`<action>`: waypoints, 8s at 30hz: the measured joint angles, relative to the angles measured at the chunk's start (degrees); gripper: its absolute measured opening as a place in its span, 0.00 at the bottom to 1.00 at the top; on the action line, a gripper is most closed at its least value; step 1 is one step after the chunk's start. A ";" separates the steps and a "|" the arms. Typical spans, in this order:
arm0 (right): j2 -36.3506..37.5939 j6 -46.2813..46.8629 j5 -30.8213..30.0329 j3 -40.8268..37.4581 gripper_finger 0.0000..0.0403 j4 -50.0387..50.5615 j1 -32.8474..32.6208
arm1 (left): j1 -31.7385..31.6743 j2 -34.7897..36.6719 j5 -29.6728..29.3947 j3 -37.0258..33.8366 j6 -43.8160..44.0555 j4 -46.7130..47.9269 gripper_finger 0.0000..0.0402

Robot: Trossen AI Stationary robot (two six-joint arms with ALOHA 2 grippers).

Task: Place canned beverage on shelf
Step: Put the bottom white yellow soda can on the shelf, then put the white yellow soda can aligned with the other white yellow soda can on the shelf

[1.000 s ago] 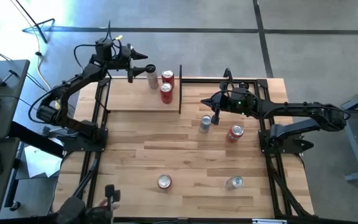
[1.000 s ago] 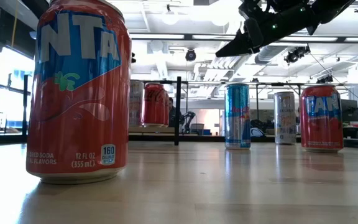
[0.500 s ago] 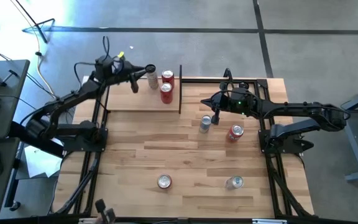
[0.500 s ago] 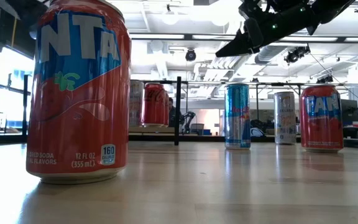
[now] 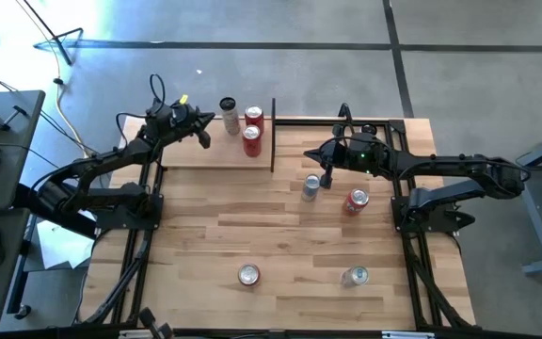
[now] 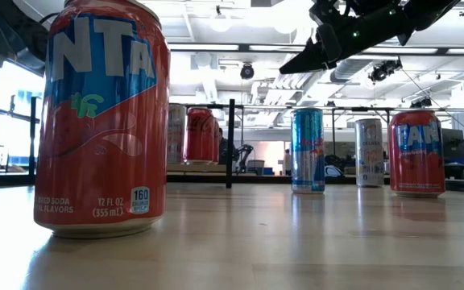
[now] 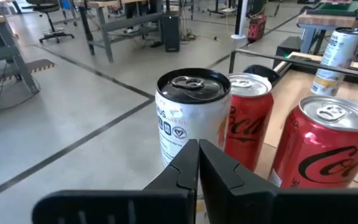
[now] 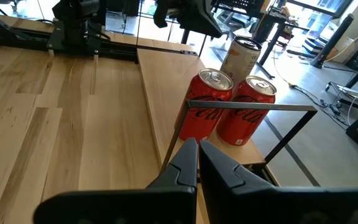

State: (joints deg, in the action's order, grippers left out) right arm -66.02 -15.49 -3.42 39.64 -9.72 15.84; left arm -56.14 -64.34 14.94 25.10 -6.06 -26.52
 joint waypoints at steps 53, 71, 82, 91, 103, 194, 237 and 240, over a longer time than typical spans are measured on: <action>0.00 0.04 -0.02 -0.02 0.00 -1.76 0.00 | -0.87 -16.79 -4.33 2.48 10.49 -16.80 0.00; 0.00 0.17 0.00 0.00 0.00 -1.75 -0.02 | -1.22 -16.79 -0.21 3.61 9.16 -17.00 0.00; 0.00 0.20 0.00 -0.02 0.00 -1.75 0.00 | -1.32 -16.78 -0.18 3.63 6.16 -17.07 0.00; 0.00 -1.37 -3.07 0.02 0.00 -1.81 -0.02 | -5.46 -11.52 0.79 3.63 4.72 -14.88 0.00; 0.14 -5.49 -13.62 7.05 0.00 8.26 0.00 | -1.26 -1.67 0.89 1.97 -2.21 -3.92 0.00; -25.38 16.12 -7.32 47.52 0.65 93.31 33.02 | 2.23 -0.26 3.09 -10.34 -1.08 -16.24 0.00; -25.21 11.46 -7.36 38.60 0.65 82.55 37.41 | 2.24 -0.26 3.13 -10.34 -1.10 -15.74 0.00; -25.31 10.97 -8.23 38.53 0.65 82.93 37.07 | 2.24 -0.26 3.13 -10.32 -1.10 -15.74 0.00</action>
State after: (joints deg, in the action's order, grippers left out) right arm -91.32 -4.52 -11.65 78.17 73.22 52.91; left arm -53.90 -64.60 18.06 14.78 -7.16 -42.26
